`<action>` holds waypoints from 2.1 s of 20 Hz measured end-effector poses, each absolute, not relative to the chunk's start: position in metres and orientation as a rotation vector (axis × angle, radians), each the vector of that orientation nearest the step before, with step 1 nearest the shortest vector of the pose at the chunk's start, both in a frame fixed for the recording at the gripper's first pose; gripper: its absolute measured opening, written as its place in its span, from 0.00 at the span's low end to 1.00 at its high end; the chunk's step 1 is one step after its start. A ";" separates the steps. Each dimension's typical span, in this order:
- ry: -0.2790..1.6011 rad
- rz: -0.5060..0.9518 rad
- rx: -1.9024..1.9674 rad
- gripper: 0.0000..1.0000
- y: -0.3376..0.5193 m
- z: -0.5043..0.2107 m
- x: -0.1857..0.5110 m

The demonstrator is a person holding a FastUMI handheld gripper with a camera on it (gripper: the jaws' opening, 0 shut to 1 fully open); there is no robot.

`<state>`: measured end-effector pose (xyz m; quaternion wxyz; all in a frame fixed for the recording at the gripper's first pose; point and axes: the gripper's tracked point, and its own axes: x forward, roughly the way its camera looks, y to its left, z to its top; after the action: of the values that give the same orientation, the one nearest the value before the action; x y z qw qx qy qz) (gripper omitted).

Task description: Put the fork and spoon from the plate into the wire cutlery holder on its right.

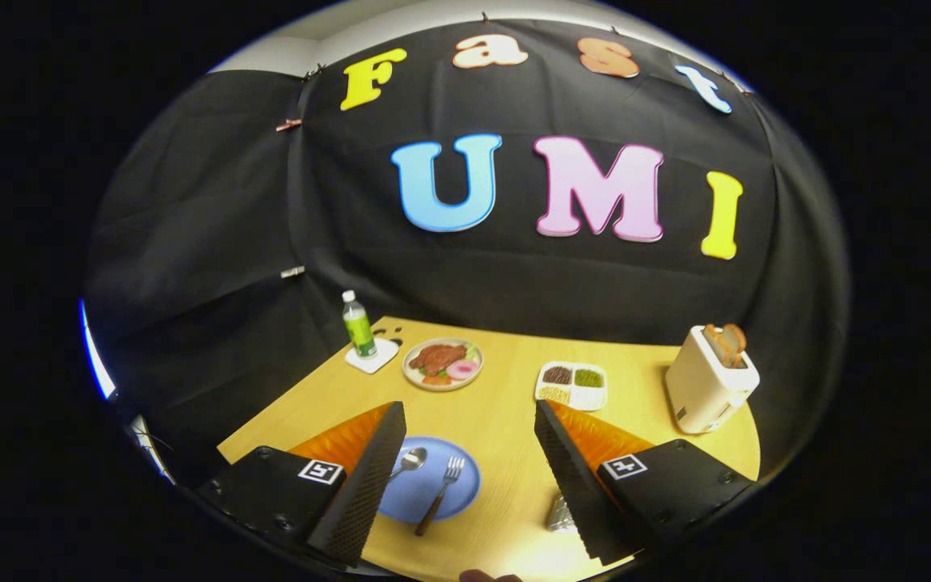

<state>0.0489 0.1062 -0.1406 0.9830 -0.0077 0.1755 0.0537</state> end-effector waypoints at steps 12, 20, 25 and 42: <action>0.802 0.186 -0.148 1.00 0.155 -0.329 0.068; 1.011 0.148 -0.096 0.77 0.157 -0.398 0.065; 1.074 0.115 -0.120 0.61 0.150 -0.418 0.065; 1.158 0.177 0.011 0.08 0.120 -0.382 0.052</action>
<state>0.0524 0.1200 -0.3816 0.8332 0.0051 0.5466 0.0836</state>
